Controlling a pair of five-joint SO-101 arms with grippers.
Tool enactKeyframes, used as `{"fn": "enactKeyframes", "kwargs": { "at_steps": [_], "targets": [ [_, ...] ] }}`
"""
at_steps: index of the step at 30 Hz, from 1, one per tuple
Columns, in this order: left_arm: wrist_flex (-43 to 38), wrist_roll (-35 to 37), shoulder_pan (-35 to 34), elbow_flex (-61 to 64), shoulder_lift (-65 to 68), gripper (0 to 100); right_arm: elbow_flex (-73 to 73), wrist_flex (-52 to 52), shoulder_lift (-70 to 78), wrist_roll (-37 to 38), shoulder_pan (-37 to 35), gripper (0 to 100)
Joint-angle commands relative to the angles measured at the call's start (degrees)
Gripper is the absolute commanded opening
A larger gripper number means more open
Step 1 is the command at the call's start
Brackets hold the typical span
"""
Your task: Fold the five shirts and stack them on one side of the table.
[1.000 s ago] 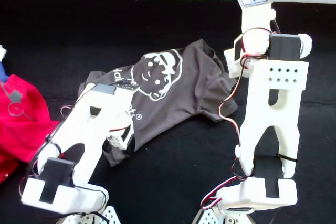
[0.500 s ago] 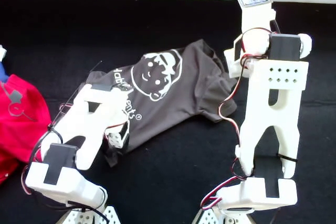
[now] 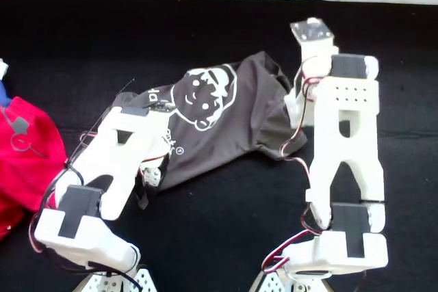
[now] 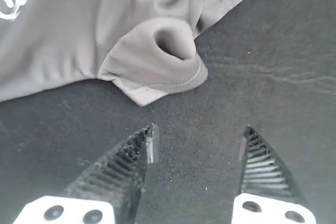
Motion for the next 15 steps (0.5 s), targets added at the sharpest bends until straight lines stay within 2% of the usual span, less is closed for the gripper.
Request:
{"fn": "enactKeyframes", "kwargs": {
  "at_steps": [1, 5, 11, 15],
  "targets": [
    [-4.84, 0.35, 0.04, -0.92, -0.40, 1, 9.45, -7.78, -2.68, 0.00, 0.57, 24.1],
    [-5.71, 0.35, -3.38, -1.54, -0.48, 1, 17.98, -17.89, -2.42, 0.00, 0.75, 24.1],
    [-5.98, 0.18, -12.70, -2.51, -0.31, 1, 25.98, -32.66, -2.15, -0.35, 0.66, 24.1],
    [-5.98, 0.18, -12.35, -2.42, 0.04, 1, 31.08, -40.13, -2.07, -0.18, 0.57, 24.1]
  ]
}}
